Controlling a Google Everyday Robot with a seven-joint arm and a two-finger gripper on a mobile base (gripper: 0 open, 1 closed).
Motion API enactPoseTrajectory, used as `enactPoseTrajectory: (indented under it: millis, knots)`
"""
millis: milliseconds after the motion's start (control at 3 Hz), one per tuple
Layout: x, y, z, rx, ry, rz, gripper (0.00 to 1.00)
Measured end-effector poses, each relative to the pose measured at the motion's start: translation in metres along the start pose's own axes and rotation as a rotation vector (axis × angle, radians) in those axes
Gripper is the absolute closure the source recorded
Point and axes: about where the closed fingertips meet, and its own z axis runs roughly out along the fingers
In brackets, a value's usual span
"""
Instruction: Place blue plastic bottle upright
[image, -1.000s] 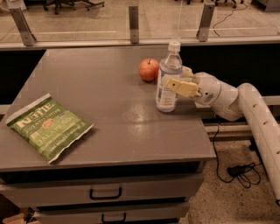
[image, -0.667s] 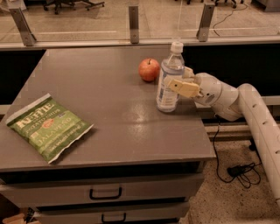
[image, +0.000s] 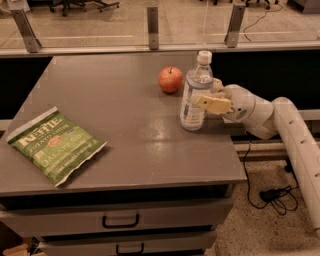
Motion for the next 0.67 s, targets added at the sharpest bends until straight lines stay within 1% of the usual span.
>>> enactPoseTrajectory:
  millis: [333,667]
  knots:
    - [-0.0013,0.0016,-0.0006,-0.002,-0.004,0.001,0.0]
    - [-0.0056,0.0023,-0.0026,0.008,0.014,-0.001,0.0]
